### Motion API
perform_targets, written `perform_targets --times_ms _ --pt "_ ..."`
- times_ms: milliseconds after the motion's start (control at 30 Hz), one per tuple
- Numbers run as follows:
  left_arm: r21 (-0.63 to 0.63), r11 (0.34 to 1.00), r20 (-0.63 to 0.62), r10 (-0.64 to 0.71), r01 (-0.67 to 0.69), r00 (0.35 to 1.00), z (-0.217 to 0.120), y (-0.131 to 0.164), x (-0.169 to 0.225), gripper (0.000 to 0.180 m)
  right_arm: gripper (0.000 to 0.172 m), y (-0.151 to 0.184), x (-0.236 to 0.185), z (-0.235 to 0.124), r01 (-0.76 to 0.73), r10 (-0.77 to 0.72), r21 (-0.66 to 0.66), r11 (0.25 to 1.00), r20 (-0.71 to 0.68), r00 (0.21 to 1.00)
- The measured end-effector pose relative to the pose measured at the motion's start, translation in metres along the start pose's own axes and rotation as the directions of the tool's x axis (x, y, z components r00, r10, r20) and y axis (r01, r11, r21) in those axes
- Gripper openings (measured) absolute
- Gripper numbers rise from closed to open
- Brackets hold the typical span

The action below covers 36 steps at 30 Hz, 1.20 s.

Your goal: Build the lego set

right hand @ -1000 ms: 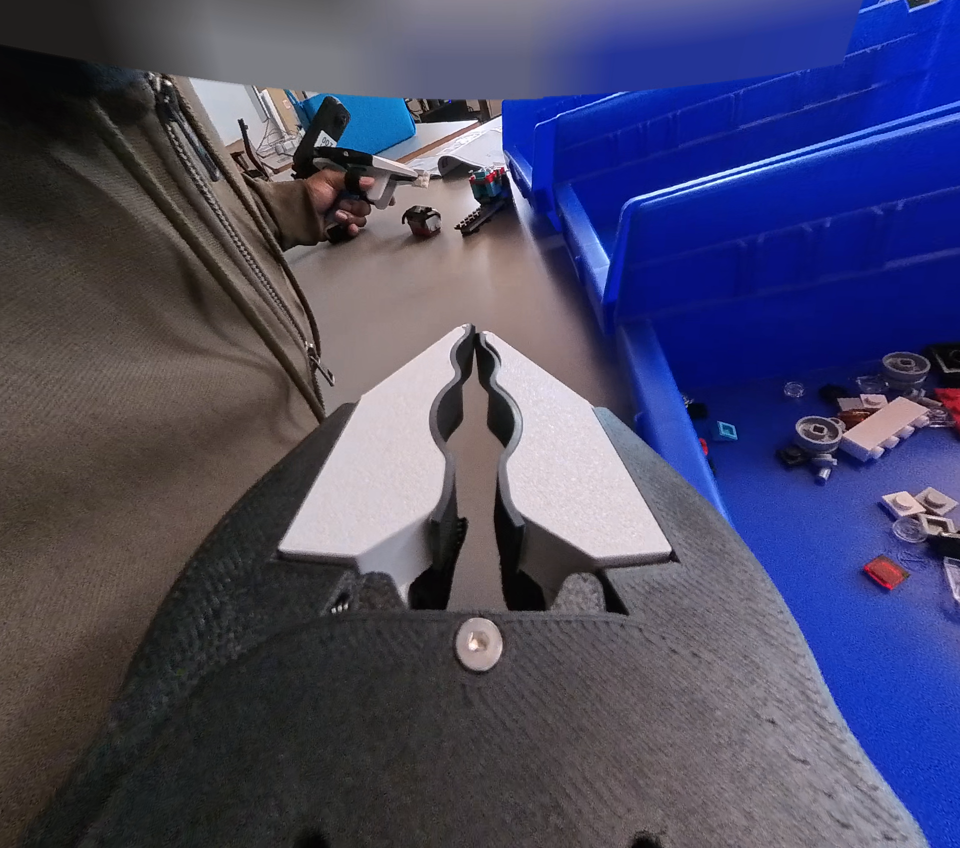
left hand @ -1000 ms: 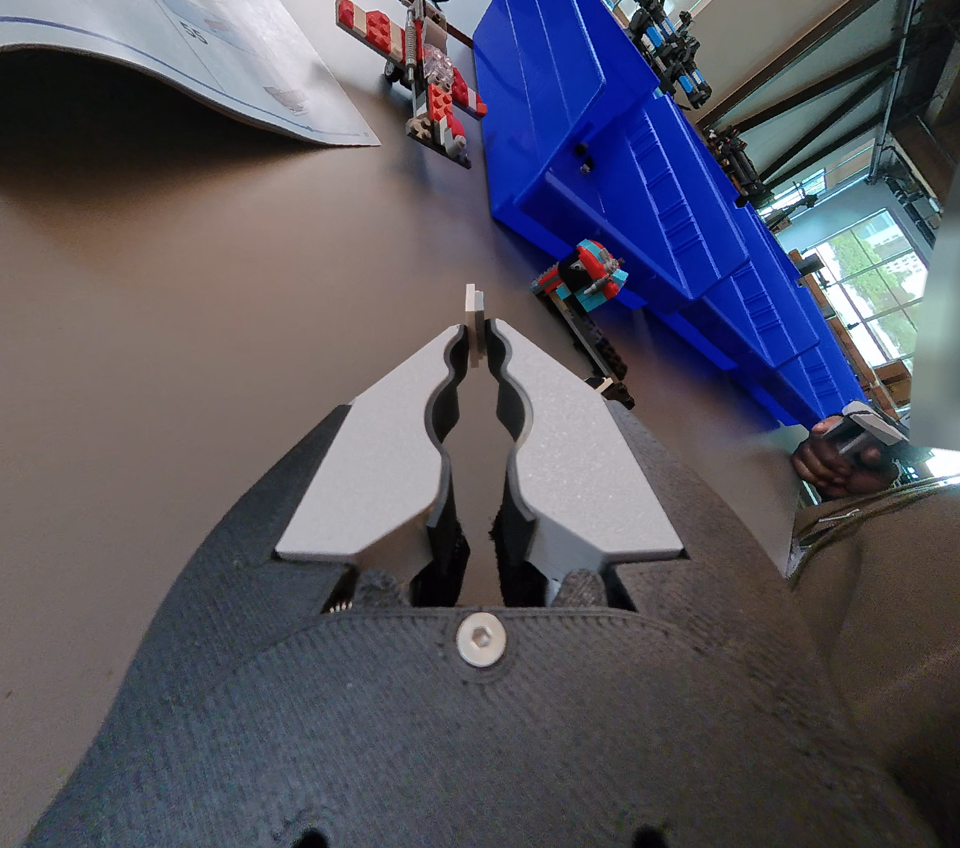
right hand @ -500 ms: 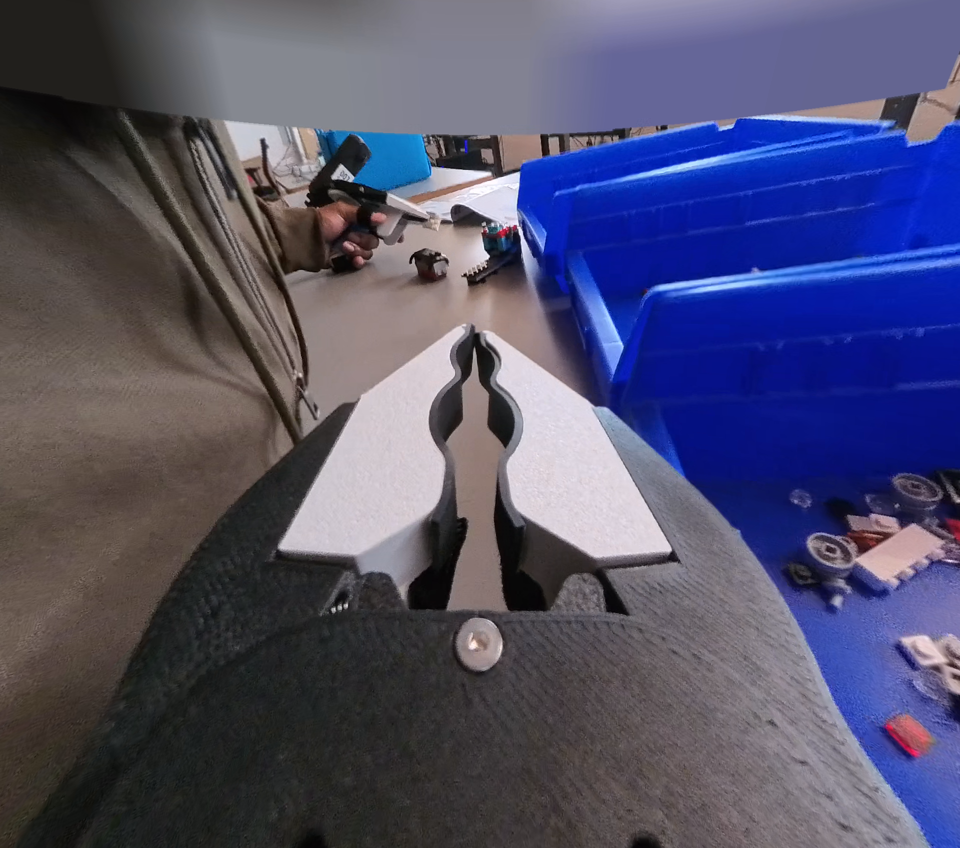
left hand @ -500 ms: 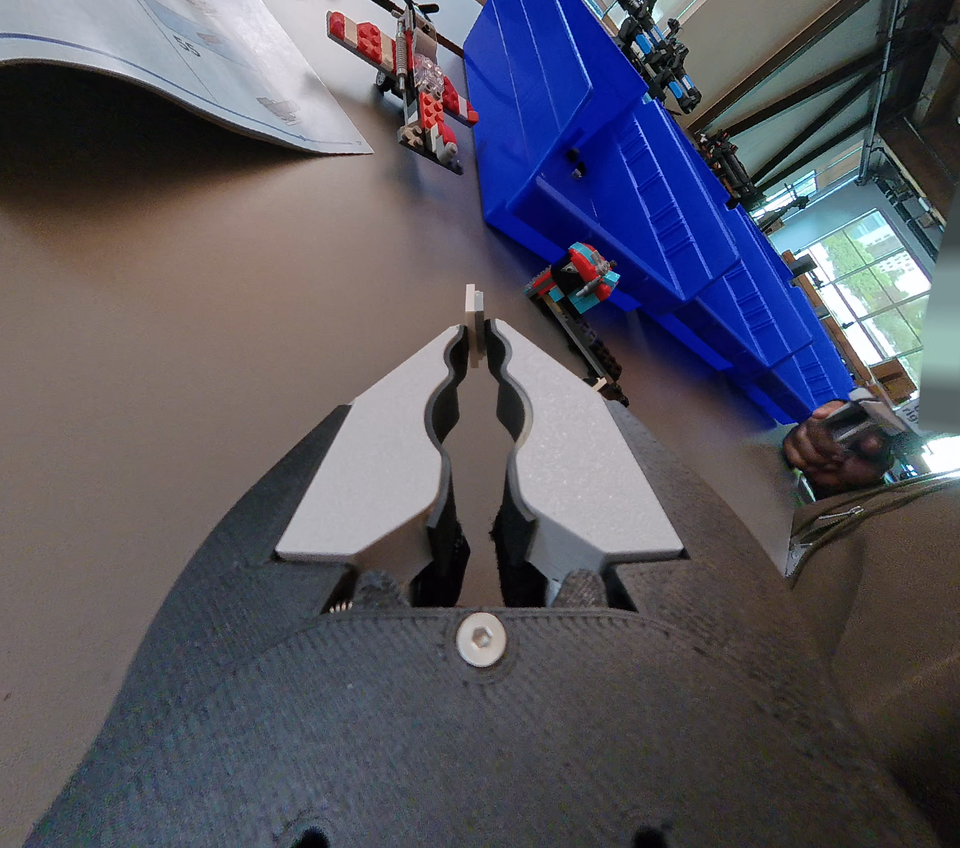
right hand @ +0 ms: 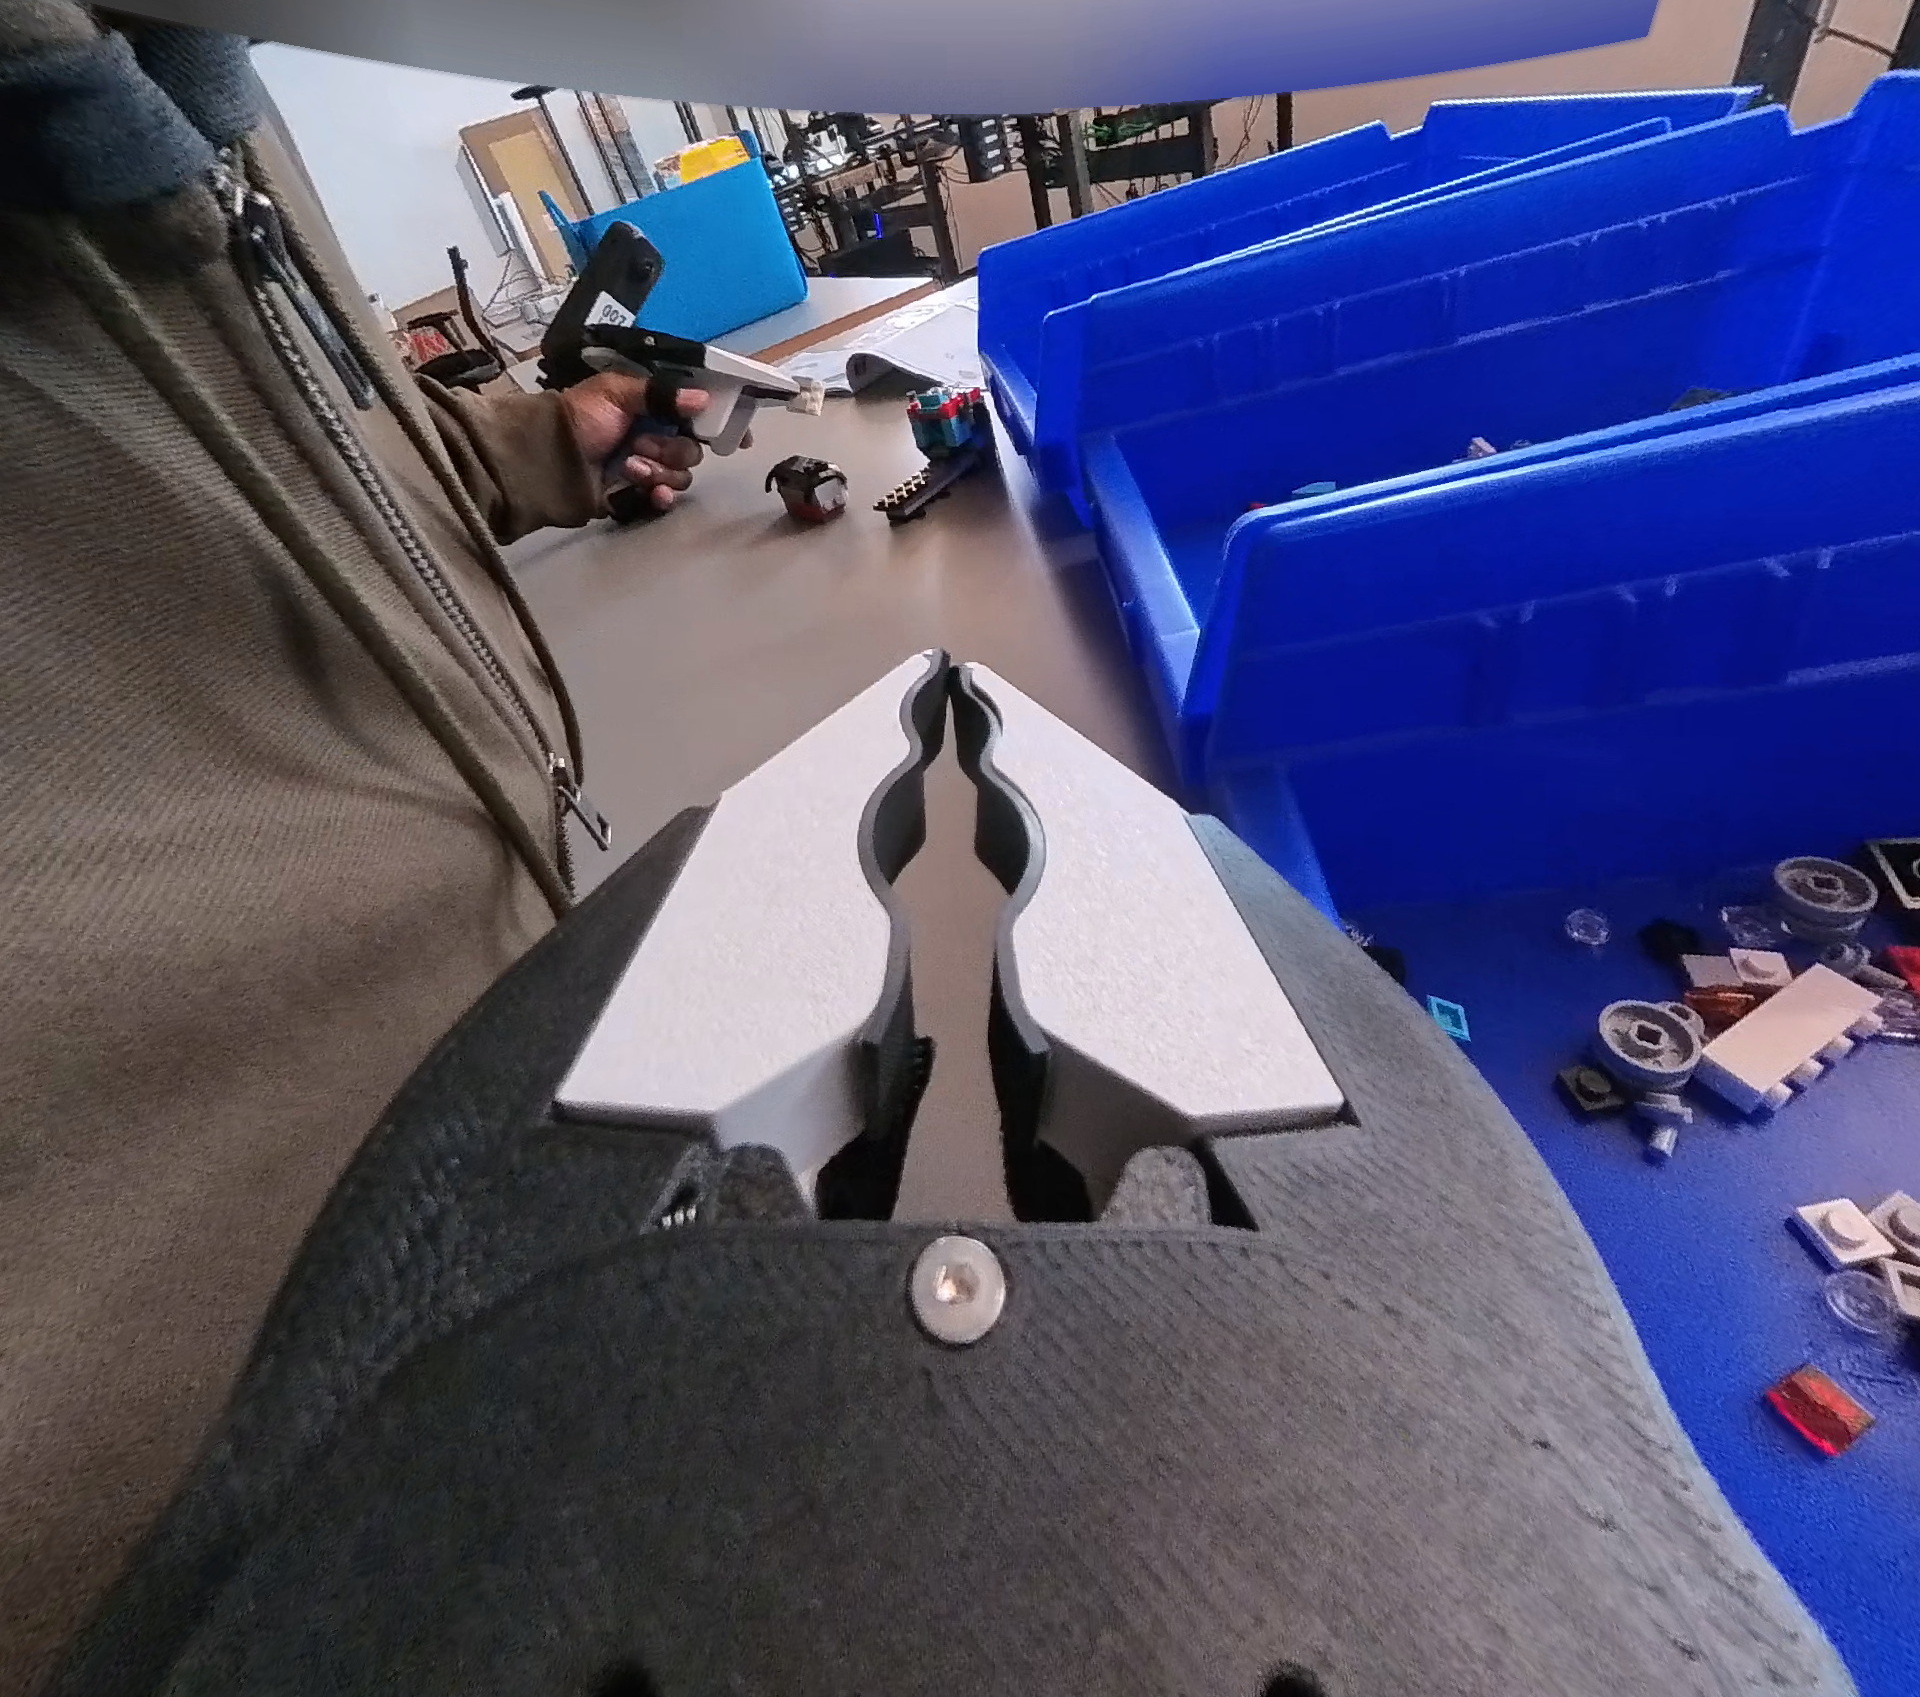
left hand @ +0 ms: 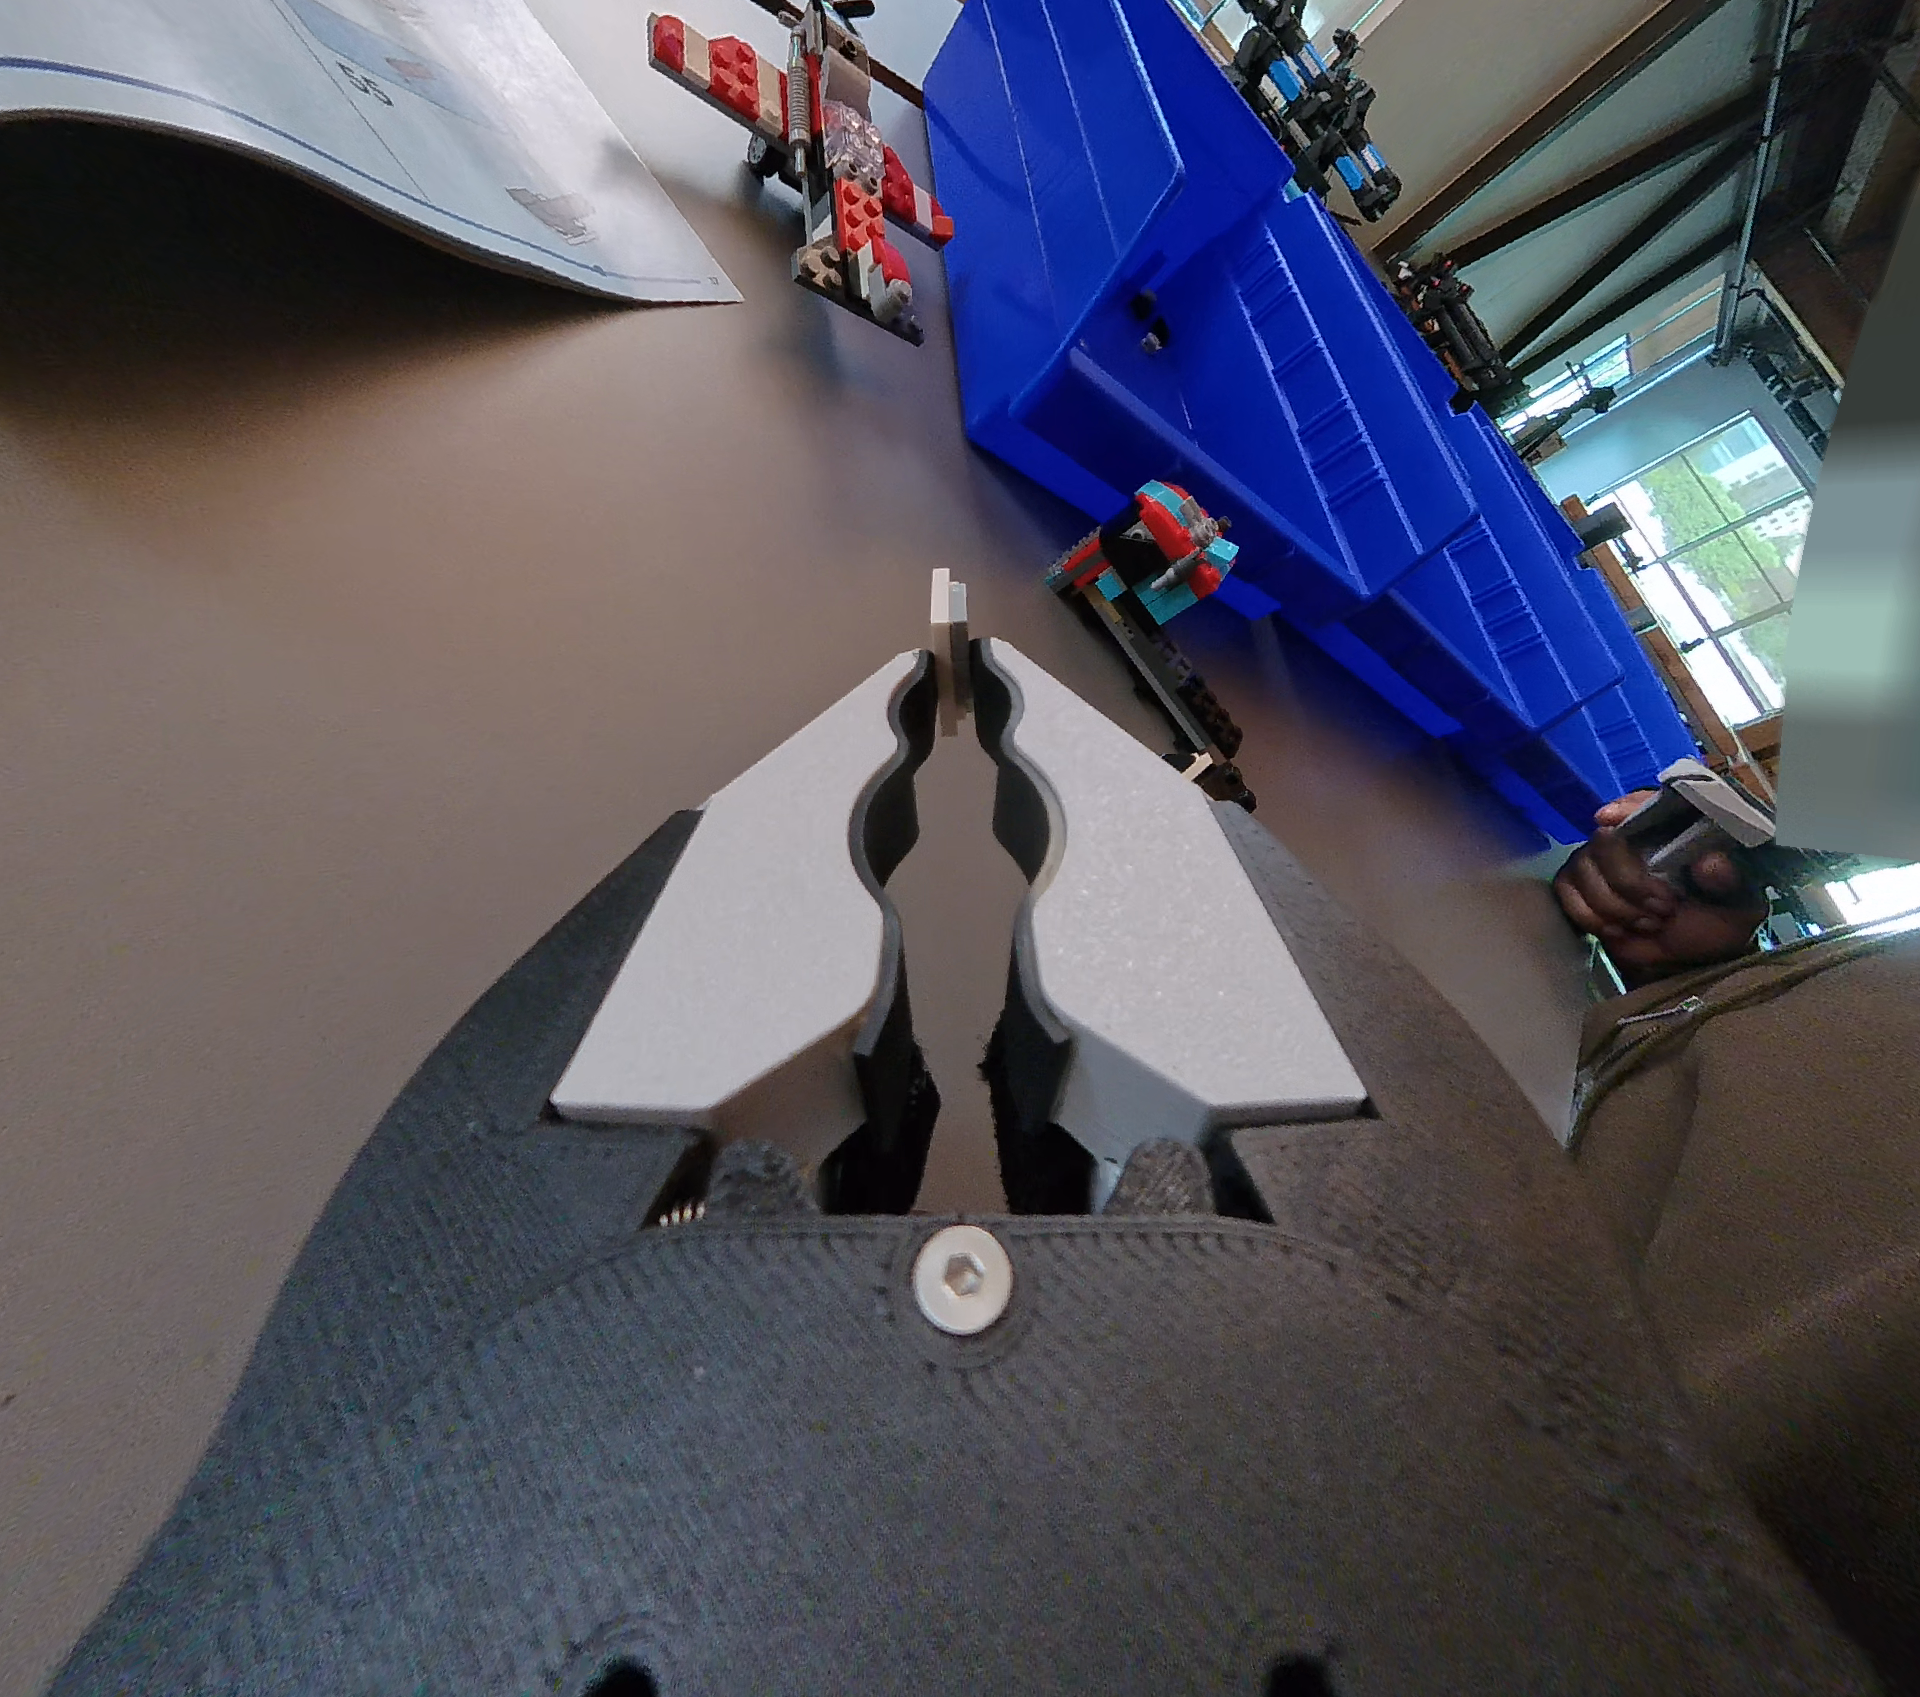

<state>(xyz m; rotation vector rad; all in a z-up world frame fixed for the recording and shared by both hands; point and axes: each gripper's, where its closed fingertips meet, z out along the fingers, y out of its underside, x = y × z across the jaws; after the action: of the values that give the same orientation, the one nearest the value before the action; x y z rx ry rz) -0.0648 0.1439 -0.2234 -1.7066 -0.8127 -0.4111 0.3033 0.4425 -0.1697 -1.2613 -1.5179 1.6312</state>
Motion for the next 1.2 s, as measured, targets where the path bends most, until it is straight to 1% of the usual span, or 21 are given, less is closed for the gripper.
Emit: perform_targets --times_ms 600,867,933,1000,1100,1200 --pt "-0.002 1.000 -0.003 0.002 -0.002 1.000 0.000 0.000 0.001 0.007 0.000 0.000 0.002 0.000 -0.010 0.010 0.003 1.000 -0.010 1.000" --pt "-0.001 1.000 -0.020 0.009 -0.009 1.000 0.000 0.000 0.004 0.007 0.001 0.002 0.003 0.002 0.002 -0.002 -0.006 1.000 -0.035 0.999" --pt "0.000 1.000 -0.026 0.011 -0.011 1.000 -0.001 0.000 0.005 0.007 0.001 0.002 0.000 0.001 -0.016 0.016 -0.004 1.000 -0.029 0.999" --pt "0.003 1.000 -0.032 0.014 -0.014 0.999 -0.001 0.000 0.006 0.007 0.002 -0.005 -0.007 -0.002 -0.057 0.057 0.017 0.998 -0.002 0.998" --pt "0.003 1.000 -0.042 0.017 -0.016 0.999 -0.002 0.000 0.007 0.007 0.007 -0.031 -0.019 -0.014 -0.093 0.091 0.054 0.994 0.036 0.995" --pt "-0.006 1.000 -0.051 0.017 -0.017 0.999 -0.001 0.002 0.008 0.007 0.012 -0.058 -0.022 -0.033 -0.092 0.091 0.040 0.995 0.044 0.995"
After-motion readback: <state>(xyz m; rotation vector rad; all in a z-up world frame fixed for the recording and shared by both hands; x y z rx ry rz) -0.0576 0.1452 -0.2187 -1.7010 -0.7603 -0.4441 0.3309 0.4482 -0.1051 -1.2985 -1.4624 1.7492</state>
